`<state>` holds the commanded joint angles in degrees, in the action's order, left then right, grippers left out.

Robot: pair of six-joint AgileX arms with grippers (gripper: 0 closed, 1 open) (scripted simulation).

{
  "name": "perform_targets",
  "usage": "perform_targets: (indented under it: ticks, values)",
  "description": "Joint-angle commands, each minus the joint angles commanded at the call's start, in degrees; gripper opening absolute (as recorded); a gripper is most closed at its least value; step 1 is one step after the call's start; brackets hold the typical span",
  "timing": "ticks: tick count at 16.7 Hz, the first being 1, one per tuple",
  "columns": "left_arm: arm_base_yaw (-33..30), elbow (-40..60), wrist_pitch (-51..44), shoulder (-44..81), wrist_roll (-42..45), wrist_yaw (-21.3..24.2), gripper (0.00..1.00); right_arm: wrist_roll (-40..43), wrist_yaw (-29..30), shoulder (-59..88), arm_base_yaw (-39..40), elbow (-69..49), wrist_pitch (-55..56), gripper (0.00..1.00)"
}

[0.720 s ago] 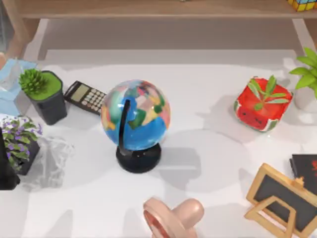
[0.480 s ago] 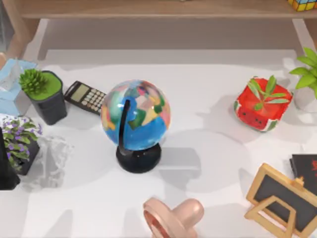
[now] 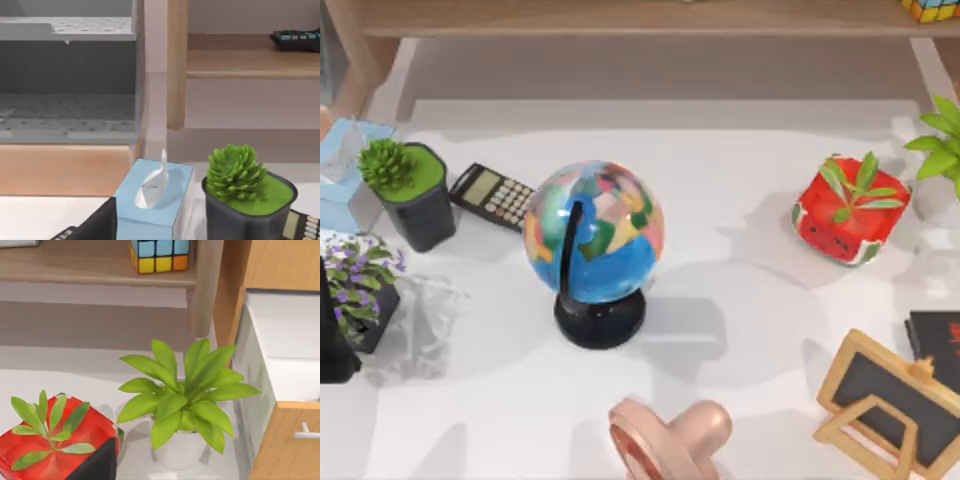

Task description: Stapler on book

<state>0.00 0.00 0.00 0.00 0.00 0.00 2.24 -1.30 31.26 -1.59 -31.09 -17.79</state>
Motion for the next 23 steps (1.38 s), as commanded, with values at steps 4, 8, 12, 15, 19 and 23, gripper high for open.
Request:
perform_targets:
  ticks: [4,8,12,15,19,23]
  values:
    - [0.0,0.0,0.0,0.0,0.0,0.0,1.0,2.7,0.9,26.7,-2.8,-25.5,-13.9,1.0]
    - [0.0,0.0,0.0,0.0,0.0,0.0,1.0,4.8,1.7,53.0,-6.4,-49.3,-29.0,1.0]
    - [0.0,0.0,0.0,0.0,0.0,0.0,1.0,5.6,1.9,77.5,-10.9,-72.1,-43.3,1.0]
    - [0.0,0.0,0.0,0.0,0.0,0.0,1.0,4.8,2.0,92.5,-15.5,-88.2,-52.0,1.0]
    - [0.0,0.0,0.0,0.0,0.0,0.0,1.0,2.6,1.8,107.9,-19.7,-105.1,-60.0,1.0]
    - [0.0,0.0,0.0,0.0,0.0,0.0,1.0,0.5,1.5,116.8,-19.6,-114.5,-63.7,1.0]
